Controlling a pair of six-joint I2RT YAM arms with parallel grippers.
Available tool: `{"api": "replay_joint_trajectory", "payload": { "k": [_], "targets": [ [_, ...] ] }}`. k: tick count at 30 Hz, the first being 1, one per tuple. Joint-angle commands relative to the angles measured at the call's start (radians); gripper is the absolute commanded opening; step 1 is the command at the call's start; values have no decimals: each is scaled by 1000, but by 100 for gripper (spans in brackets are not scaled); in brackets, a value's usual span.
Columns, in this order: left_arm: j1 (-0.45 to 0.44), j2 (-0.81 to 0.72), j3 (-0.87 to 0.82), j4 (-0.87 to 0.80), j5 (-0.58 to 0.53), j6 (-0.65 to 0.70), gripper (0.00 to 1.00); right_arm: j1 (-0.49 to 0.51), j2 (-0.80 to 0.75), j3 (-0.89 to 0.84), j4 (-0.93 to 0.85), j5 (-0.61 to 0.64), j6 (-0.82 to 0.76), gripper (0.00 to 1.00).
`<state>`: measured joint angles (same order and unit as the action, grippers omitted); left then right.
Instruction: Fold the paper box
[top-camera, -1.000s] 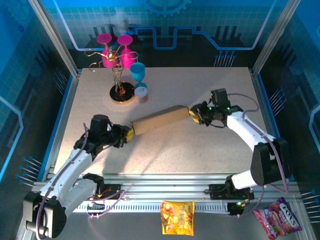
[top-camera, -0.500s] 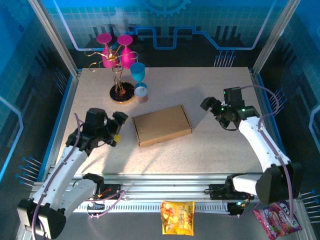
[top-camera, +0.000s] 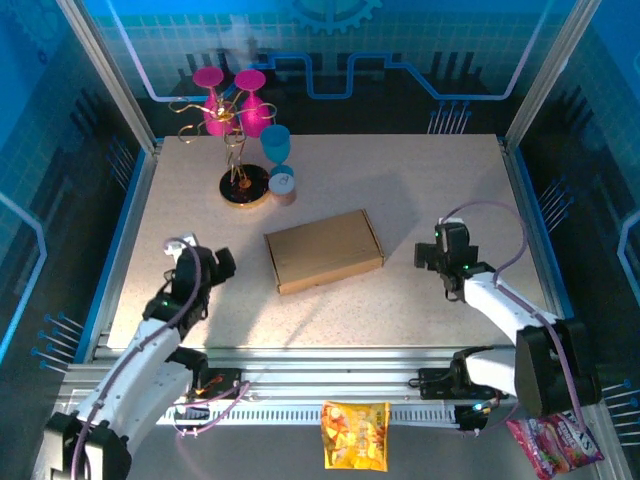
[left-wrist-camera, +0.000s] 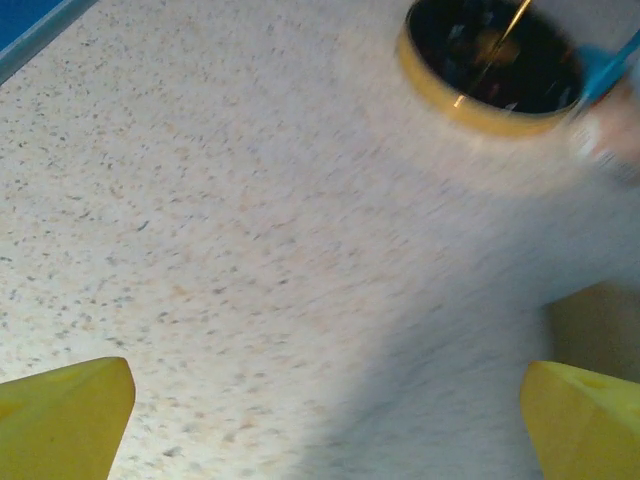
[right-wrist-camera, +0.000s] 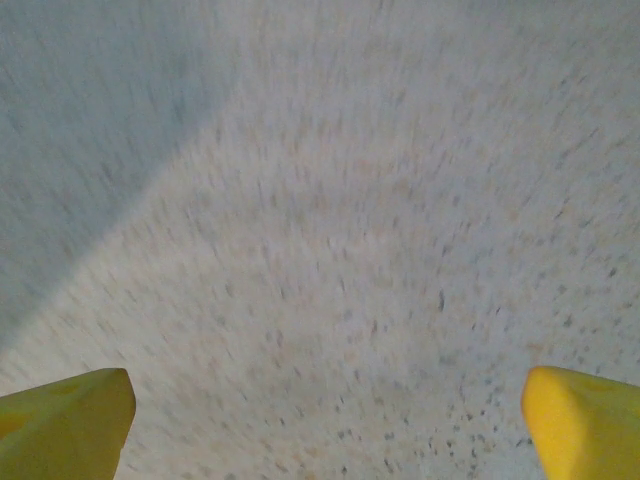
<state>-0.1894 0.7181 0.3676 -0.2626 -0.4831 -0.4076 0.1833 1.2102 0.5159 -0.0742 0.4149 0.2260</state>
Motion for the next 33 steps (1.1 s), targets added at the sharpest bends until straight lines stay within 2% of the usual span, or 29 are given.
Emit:
{"api": "replay_joint_trajectory", "payload": {
  "k": [1, 4, 6, 8, 10, 14, 17, 20, 21, 23, 24, 26, 33],
  "targets": [
    [27, -42, -153, 361, -7, 242, 99, 15, 46, -33, 333, -6, -148, 100],
    [71, 29, -174, 488, 32, 261, 99, 10, 135, -38, 509, -74, -217, 100],
    [117, 139, -168, 616, 90, 260, 99, -5, 199, -29, 656, -156, -241, 100],
    [140, 257, -172, 785, 153, 260, 99, -9, 253, 14, 659, -177, -297, 100],
    [149, 373, -149, 904, 196, 279, 99, -34, 295, 9, 713, -194, -289, 100],
    [177, 552, -132, 1146, 242, 296, 99, -95, 292, -79, 860, -263, -234, 100],
    [187, 621, -141, 1247, 248, 327, 99, -90, 339, -197, 1132, -266, -248, 100],
    [188, 837, -206, 1581, 277, 349, 99, -93, 336, -198, 1133, -258, -242, 100],
    [187, 892, -188, 1653, 269, 361, 99, -93, 326, -179, 1072, -241, -232, 100],
    [192, 806, -106, 1370, 265, 335, 99, -93, 335, -146, 1032, -208, -222, 100],
    [195, 813, -60, 1298, 261, 332, 99, -93, 329, -128, 985, -198, -214, 100],
    [191, 823, -2, 1204, 302, 358, 99, -91, 336, -137, 1017, -192, -220, 100],
    [189, 823, -6, 1207, 304, 357, 99, -90, 333, -136, 1005, -195, -217, 100]
  ]
}}
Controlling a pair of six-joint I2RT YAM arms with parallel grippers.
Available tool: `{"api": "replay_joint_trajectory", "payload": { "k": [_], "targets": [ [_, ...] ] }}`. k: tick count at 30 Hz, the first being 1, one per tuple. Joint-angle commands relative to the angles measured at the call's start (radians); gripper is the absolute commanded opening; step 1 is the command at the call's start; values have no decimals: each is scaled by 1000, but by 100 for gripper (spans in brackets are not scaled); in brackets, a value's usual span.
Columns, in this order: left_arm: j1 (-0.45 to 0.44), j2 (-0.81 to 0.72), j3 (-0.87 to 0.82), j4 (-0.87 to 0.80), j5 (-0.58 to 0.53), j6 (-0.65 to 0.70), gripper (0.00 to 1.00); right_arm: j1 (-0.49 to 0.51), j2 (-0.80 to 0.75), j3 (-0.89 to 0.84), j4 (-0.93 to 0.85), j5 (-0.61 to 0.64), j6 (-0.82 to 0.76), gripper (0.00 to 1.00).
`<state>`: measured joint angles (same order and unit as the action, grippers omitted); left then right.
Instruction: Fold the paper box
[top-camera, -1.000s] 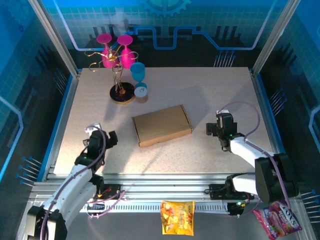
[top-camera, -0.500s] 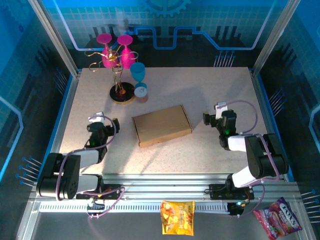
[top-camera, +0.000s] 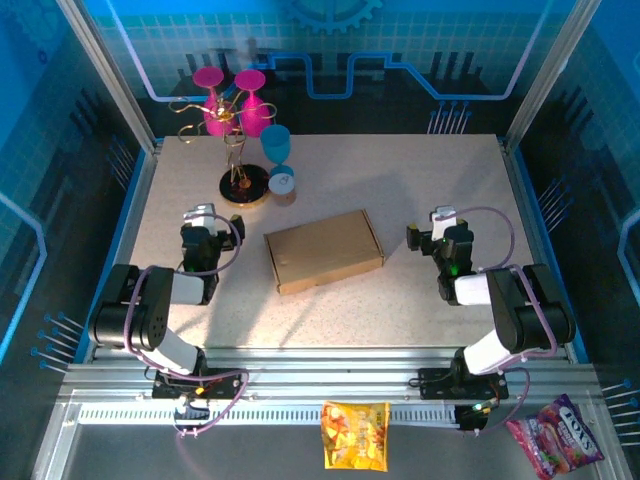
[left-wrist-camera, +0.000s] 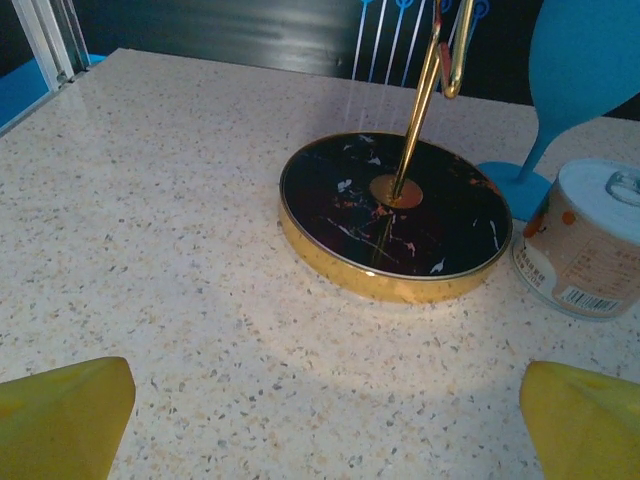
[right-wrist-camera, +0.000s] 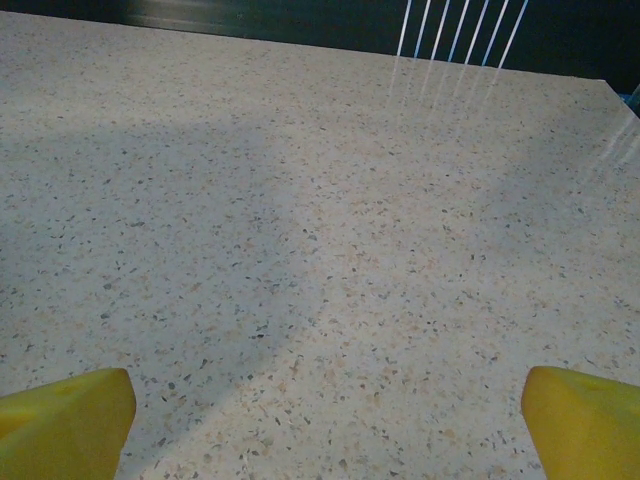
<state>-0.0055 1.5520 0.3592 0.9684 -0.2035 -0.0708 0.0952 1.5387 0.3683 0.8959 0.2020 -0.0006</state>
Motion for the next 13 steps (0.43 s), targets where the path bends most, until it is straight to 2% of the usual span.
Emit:
{"api": "replay_joint_trajectory", "payload": {
  "k": [1, 6, 13],
  "targets": [
    [6, -10, 1, -22, 26, 21, 99, -2, 5, 11, 37, 18, 8, 100],
    [6, -9, 1, -20, 26, 21, 99, 23, 8, 0, 67, 52, -12, 100],
    [6, -9, 1, -17, 27, 20, 99, 4, 6, -1, 60, 15, -2, 100]
  ]
}}
